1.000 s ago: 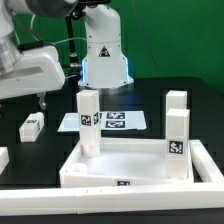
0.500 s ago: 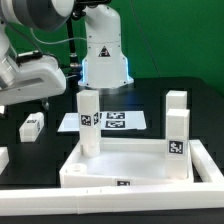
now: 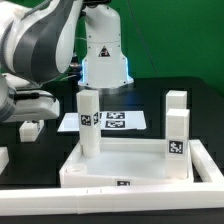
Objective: Assemble desk
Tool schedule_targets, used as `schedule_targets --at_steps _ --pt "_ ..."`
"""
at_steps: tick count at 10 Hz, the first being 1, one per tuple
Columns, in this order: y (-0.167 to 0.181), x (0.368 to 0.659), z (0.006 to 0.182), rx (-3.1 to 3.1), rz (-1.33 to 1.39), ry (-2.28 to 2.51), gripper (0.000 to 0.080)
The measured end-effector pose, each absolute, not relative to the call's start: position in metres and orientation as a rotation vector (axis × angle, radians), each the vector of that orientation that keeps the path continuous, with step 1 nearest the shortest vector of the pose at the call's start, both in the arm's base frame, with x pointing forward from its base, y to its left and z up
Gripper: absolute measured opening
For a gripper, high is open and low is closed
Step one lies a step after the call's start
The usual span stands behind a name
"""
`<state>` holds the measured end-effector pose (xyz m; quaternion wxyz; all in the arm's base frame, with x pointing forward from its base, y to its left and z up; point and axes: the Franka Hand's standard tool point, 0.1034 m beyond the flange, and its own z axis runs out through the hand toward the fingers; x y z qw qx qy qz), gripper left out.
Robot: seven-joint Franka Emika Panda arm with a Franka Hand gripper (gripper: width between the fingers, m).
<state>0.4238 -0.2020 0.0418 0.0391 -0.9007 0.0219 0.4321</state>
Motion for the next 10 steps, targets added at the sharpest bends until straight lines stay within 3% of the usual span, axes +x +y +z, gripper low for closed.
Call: schedule_targets --at_steps 7,8,9,10 --pt "-0.194 0.390 0.011 -2.735 1.369 0.066 0.0649" --pt "-0.194 0.389 0.011 -2.735 1.369 0.067 0.0623" --pt "-0.195 0.389 0.011 -2.734 1.368 0.067 0.0492" --pt "-0.195 0.389 0.011 -2.734 1.368 0.068 0.0492"
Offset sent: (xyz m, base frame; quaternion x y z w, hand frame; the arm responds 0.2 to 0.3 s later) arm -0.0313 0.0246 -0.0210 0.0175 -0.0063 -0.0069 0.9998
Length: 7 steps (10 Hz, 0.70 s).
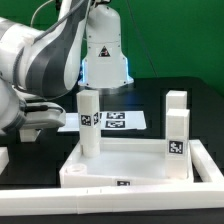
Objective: Assemble desk
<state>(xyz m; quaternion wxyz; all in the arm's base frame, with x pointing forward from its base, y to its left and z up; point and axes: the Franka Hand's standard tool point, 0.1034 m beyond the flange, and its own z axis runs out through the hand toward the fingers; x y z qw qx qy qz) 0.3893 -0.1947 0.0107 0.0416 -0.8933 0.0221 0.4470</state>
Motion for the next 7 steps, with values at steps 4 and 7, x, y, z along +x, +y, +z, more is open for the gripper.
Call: schedule_targets --at_steps 4,7 --pt "-0.1950 0.3891 0.0107 -2.734 1.368 0.069 0.0287" --pt "-0.1952 0.3891 0.0107 -2.734 1.368 0.069 0.0287"
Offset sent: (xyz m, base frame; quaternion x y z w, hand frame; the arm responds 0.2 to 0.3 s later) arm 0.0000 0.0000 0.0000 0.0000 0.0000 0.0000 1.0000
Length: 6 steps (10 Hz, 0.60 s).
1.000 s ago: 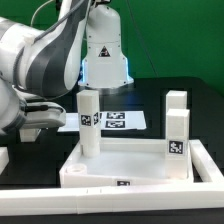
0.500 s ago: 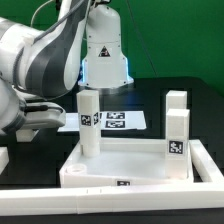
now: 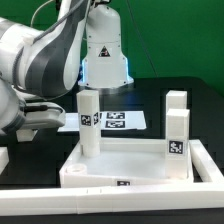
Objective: Assemble desk
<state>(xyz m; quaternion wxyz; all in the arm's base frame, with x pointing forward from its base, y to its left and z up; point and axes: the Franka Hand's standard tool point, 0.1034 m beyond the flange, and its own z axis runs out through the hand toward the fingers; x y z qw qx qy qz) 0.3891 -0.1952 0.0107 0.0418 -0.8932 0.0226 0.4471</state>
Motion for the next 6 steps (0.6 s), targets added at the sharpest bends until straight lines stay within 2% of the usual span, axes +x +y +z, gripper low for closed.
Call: schedule_targets --at_steps 2,4,6 --pt "-0.194 0.390 0.015 -2.724 1.378 0.077 0.0287" --pt "-0.184 0.423 0.071 -2.677 1.402 0.151 0.0287" --pt "-0.179 0.444 0.107 -2.738 1.293 0.244 0.0287"
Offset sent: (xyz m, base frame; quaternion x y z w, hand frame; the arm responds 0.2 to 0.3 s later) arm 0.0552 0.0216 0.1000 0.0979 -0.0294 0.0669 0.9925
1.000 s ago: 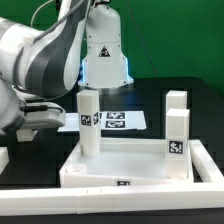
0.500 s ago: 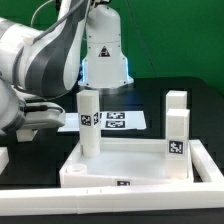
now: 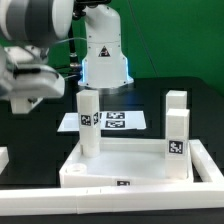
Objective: Assemble desk
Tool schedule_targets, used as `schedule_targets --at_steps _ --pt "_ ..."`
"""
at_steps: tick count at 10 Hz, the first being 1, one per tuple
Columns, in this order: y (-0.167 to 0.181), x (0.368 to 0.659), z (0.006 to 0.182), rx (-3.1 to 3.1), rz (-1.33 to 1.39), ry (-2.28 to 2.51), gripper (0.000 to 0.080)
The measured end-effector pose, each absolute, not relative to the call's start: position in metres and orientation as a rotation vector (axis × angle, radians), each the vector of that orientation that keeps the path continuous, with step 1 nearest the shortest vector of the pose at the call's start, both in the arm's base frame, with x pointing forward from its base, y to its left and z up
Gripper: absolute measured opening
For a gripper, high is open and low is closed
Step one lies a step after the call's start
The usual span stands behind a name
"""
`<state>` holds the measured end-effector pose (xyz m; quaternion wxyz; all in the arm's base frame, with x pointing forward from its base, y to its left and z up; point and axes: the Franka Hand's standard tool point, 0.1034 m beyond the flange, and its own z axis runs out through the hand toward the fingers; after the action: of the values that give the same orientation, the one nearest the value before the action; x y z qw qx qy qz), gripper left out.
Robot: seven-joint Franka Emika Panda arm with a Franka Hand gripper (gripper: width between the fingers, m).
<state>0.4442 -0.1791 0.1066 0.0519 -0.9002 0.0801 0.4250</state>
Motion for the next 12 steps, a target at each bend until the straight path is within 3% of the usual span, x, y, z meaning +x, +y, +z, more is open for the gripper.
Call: schedule_targets --at_steps 2,4,5,8,9,12 --pt "-0.187 0.455 0.101 -2.819 1.174 0.235 0.0287" --pt "-0.182 0.464 0.107 -2.919 0.963 0.258 0.0287" --pt "-0.167 0.481 0.126 -2.941 0.882 0.272 0.0287" --pt "-0.166 0.557 0.197 -2.997 0.602 0.425 0.0287" --pt "-0.171 0.569 0.205 -3.027 0.515 0.418 0.0287" --pt "-0.171 0.579 0.202 -3.097 0.170 0.417 0.0287"
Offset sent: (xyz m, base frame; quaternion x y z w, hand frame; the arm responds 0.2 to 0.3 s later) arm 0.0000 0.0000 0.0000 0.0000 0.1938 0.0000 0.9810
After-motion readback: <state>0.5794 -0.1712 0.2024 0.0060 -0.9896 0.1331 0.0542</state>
